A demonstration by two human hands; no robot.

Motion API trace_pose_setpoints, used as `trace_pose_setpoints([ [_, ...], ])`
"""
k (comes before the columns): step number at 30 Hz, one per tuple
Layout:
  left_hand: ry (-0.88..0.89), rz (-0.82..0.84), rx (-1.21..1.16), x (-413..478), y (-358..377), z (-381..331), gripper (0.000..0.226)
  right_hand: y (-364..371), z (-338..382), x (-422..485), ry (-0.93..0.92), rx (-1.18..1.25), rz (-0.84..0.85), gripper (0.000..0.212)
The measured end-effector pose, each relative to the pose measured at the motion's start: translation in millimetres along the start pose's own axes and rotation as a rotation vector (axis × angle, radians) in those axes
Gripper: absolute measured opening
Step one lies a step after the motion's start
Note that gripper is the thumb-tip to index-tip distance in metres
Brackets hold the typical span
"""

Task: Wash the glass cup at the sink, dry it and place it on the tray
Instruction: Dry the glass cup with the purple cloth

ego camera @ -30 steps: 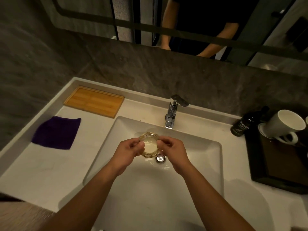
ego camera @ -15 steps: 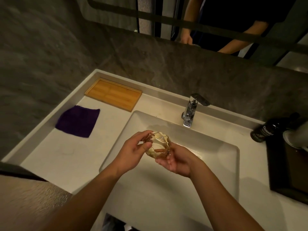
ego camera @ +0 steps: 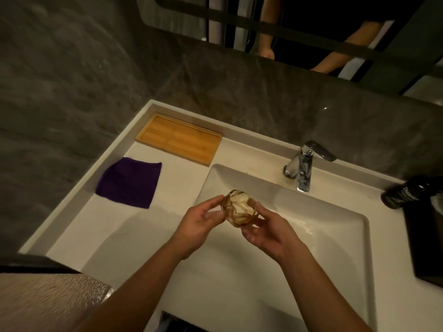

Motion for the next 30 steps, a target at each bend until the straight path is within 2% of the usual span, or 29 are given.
trace_pose_setpoints([
  [2, -0.048, -0.087, -0.04, 6, -23, 4, 0.039, 6, 1, 5, -0.152, -0.049, -0.042, 0.028],
  [4, -0.048, -0.224, 0.068, 15, -56, 6, 0.034, 11, -2, 11, -0.264, -0.063, -0.092, 0.033],
  [6, 0.003, -0.369, 0.322, 25, -98, 5, 0.036, 16, -8, 18, -0.327, -0.056, -0.149, 0.039],
  [9, 0.107, -0.509, 0.83, 44, -154, -5, 0.047, 28, -19, 26, -0.346, -0.035, -0.202, 0.027],
  [11, 0.073, -0.495, 1.07, 58, -182, -3, 0.049, 38, -28, 29, -0.336, -0.017, -0.226, 0.018],
  [14, 0.041, -0.414, 1.211, 72, -205, 14, 0.046, 50, -40, 33, -0.331, 0.006, -0.245, 0.018],
  [19, 0.099, -0.394, 1.31, 82, -208, 19, 0.048, 66, -56, 38, -0.339, 0.024, -0.257, 0.024],
  [25, 0.11, -0.333, 1.344, 95, -196, 18, 0.025, 79, -64, 36, -0.365, -0.001, -0.288, 0.027],
  [30, 0.121, -0.266, 1.359, 101, -198, 20, 0.023, 93, -68, 28, -0.384, 0.001, -0.317, 0.025],
])
Point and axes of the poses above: each hand's wrist, its own x-axis towards the middle knuckle, its own y-axis out of the palm, z = x × y, the point moved 7 cm from there along x, towards the middle knuckle, and after that the axes turned 9 degrees about -z, right-handed, at the moved point
